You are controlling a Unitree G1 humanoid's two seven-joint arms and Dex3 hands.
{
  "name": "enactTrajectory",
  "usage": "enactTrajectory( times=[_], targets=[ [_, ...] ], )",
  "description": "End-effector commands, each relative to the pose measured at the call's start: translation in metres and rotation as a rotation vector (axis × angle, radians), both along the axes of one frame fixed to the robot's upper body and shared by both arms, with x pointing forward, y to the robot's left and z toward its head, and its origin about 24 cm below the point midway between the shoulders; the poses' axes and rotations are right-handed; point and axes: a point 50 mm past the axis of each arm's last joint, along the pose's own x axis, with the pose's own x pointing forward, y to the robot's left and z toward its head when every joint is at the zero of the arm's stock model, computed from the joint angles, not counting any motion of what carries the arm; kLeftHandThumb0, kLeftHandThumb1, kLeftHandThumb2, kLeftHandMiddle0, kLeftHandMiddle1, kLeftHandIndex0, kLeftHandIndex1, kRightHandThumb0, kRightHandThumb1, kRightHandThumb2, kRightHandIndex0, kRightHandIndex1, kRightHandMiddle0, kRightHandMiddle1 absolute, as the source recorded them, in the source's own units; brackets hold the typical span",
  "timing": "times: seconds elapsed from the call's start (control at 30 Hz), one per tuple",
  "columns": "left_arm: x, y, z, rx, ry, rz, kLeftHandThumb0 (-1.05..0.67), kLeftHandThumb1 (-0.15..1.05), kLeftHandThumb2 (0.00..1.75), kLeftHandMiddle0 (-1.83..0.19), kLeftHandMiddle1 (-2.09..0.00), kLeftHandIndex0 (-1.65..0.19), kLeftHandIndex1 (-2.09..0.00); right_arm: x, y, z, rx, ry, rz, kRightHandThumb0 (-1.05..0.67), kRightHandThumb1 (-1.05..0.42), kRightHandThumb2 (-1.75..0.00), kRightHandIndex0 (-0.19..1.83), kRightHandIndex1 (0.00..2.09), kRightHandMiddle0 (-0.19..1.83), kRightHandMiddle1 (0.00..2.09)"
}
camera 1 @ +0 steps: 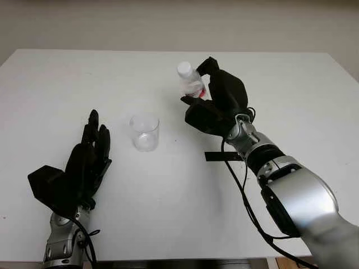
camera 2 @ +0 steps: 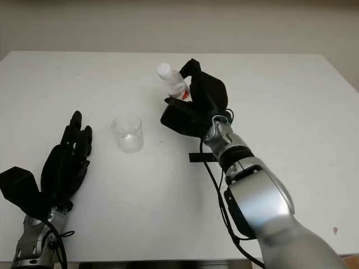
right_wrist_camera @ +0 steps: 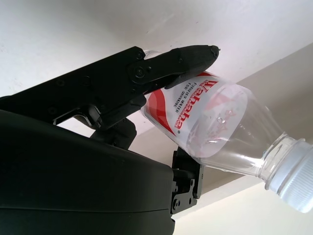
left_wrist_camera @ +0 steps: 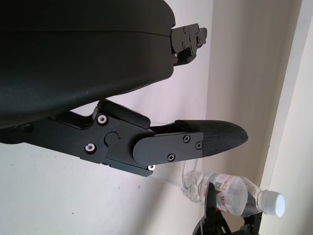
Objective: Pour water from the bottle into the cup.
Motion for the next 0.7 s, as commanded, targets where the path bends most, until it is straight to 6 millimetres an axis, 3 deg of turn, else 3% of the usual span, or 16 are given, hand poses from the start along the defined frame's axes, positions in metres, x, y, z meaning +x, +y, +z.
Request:
enactTrajectory(
  times=[0.0,0.17,0.37,0.67],
  targets=[
    [-0.005,-0.005,-0.016,-0.017,0.068,-0.005,-0.77,1.05,0.51,0.16,-0.05,0.17,-0.05,0.003,0.010,0.019,-0.001,-0.065,0.037,-0.42,-1.05,-0.30,1.07,2.09,0.71,2.09],
    [-0.004,-0.006,-0.016,-0.022,0.067,-0.004,-0.77,1.05,0.51,0.16,-0.05,0.17,-0.05,0.002,0.014,0.024,-0.073,-0.130,0.059,-0.42,-1.05,-0.28,1.09,2.09,0.73,2.09],
    [-0.004,-0.007,-0.017,-0.031,0.069,0.001,-0.77,1.05,0.50,0.16,-0.05,0.17,-0.05,0.001,0.021,0.027,-0.238,-0.211,0.090,-0.43,-1.05,-0.22,1.28,2.09,0.85,2.09],
    [-0.004,-0.010,-0.018,-0.043,0.065,0.006,-0.77,1.05,0.50,0.17,-0.05,0.18,-0.05,-0.001,0.029,0.030,-0.377,-0.289,0.128,-0.43,-1.05,-0.26,1.18,2.09,0.81,2.09]
  ],
)
